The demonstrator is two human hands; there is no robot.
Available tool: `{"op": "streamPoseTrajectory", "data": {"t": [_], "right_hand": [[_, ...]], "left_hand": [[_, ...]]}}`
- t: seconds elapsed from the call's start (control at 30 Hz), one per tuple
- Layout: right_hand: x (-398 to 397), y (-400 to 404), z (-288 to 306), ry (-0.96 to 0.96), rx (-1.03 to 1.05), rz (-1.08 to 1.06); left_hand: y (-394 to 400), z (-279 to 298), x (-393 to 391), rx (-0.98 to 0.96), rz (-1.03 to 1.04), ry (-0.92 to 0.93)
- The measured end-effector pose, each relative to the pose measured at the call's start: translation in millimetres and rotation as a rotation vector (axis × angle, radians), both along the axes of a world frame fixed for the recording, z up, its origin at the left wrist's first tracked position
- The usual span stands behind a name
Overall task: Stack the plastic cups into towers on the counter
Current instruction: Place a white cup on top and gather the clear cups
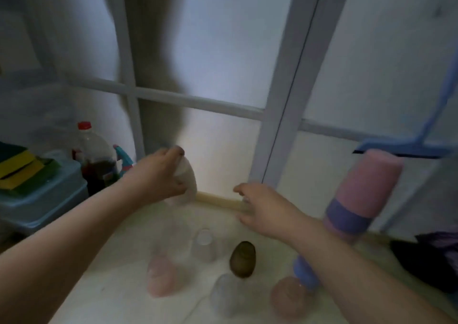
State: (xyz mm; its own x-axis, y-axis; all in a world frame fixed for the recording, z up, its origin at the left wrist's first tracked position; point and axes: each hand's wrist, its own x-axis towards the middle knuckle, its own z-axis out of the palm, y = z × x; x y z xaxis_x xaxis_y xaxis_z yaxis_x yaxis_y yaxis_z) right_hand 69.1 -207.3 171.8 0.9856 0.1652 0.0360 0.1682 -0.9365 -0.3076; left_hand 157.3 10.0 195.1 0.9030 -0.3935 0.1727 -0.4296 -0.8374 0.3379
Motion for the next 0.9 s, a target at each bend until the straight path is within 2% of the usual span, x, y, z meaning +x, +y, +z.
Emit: {"op": "streamPoseTrajectory", "data": {"t": [0.2, 0.3, 0.4, 0.6, 0.9], "right_hand": [[-73, -92, 115, -0.288, -0.081, -0.164], [-111, -135, 142, -0.33, -0.062, -0.256], [-143, -166, 148, -0.325, -0.068, -0.315], [-169, -199, 136, -0.246, -0.07, -0.363], [-178, -226, 125, -0.229, -0.035, -0.352]], "left_hand": [[-104, 103, -53, -0.143, -0.241, -0.193], [-154, 140, -78, -0.237, -0.317, -0.26], [-202, 163, -99, -0.322, -0.4, -0.249], [-271, 157, -117, -0.231, -0.429, -0.207], [-295, 120, -120, -0.1, -0.344, -0.117]]}}
